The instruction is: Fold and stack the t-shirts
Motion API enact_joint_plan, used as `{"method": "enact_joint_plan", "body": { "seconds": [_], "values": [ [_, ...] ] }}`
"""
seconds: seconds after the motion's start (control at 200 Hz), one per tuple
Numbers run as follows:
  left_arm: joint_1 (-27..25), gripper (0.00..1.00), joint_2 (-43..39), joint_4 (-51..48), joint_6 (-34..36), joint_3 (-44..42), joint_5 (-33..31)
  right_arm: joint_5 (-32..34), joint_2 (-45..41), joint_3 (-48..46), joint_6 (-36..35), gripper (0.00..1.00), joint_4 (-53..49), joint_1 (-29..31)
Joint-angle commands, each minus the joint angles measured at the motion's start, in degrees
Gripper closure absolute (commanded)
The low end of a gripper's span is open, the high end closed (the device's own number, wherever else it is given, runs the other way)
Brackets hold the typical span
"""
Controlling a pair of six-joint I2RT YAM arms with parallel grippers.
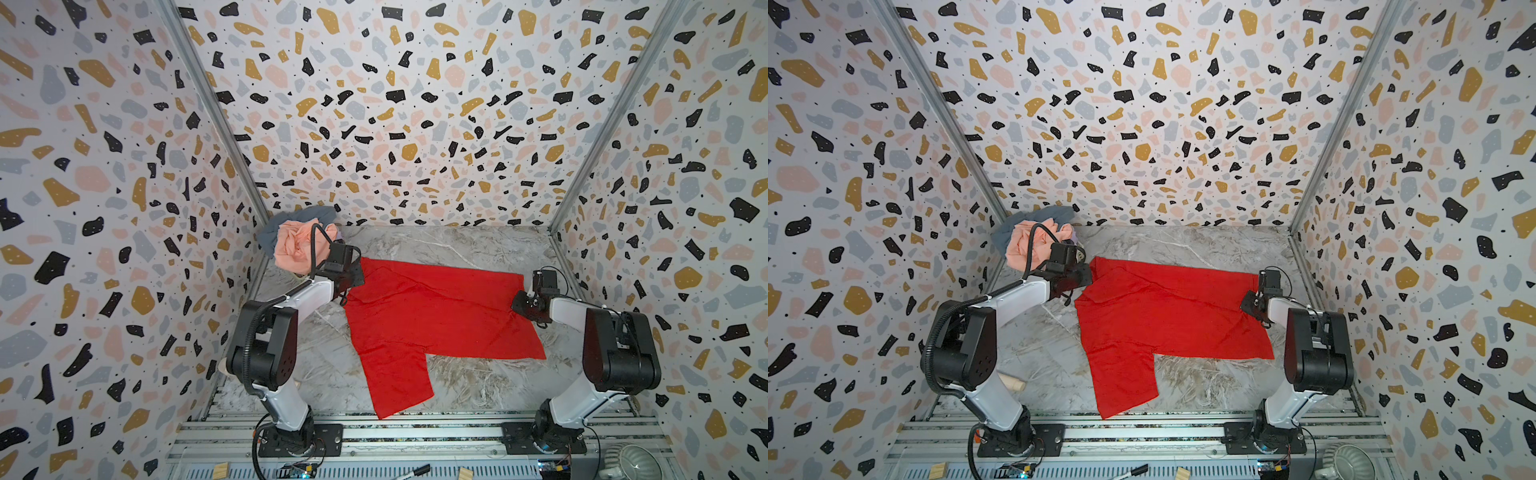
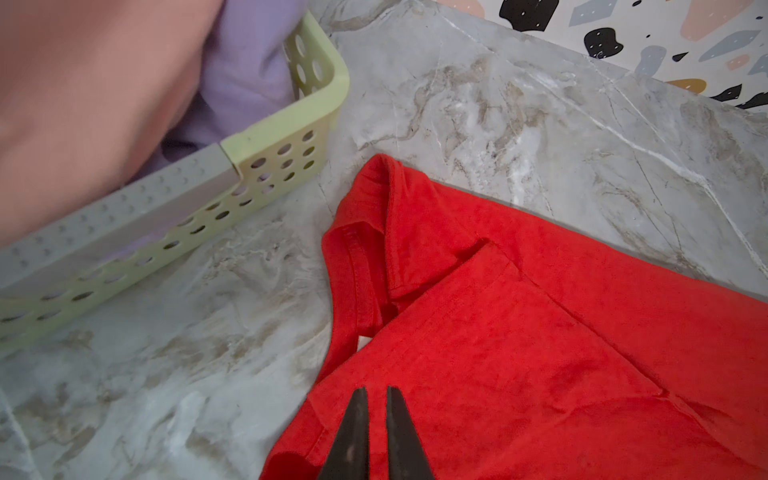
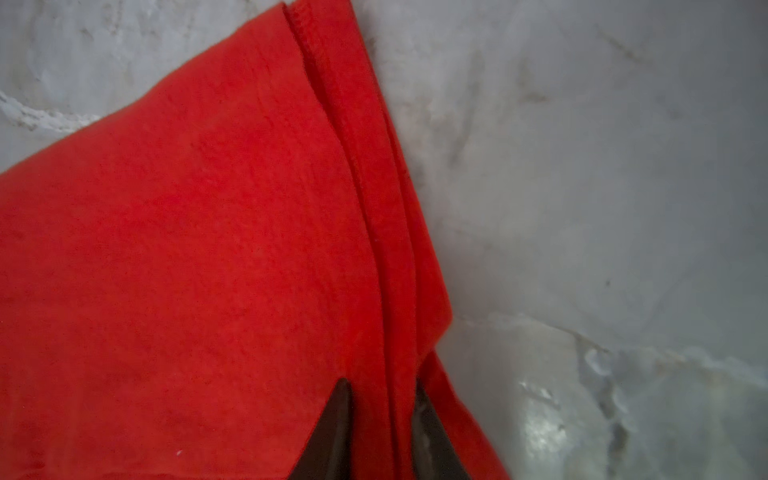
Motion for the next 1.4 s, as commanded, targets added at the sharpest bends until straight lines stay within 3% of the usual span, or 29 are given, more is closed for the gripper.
{"method": "enact_joint_plan", "body": {
  "seconds": [0.0, 0.175, 0.596, 0.906, 1.061, 1.171, 1.392],
  "values": [
    [0.2, 0.87, 1.1, 0.5, 0.9, 0.5, -0.4, 0.4, -1.2, 1.9, -0.6, 0.81, -2.3, 0.4],
    [0.2, 0.74, 5.3, -2.0, 1.6, 0.9, -3.8, 1.1, -1.9, 2.5, -1.1, 0.90, -3.0, 1.0],
    [0.4, 0.68, 10.2, -1.0, 0.7, 1.2, -5.7, 3.0, -5.3, 4.1, -1.7, 0.96, -3.9, 1.7],
    [0.3, 0.86, 11.0, -0.3, 0.4, 1.7, -5.4, 2.7, -5.4, 4.1, -1.9, 0.96, -3.4, 1.8],
    [0.3, 0.90, 10.5, -0.7, 0.7, 2.1, -5.8, 2.7, -5.3, 4.2, -2.1, 0.96, -3.4, 1.8],
    [0.3, 1.00, 10.4, -0.9, 1.0, 2.1, -5.5, 2.7, -5.3, 4.2, -2.1, 0.96, -3.3, 1.8],
    [0.3, 1.00, 8.9, -1.7, 1.3, 2.0, -5.4, 2.9, -4.8, 4.2, -2.3, 0.91, -3.2, 1.8]
  ]
}}
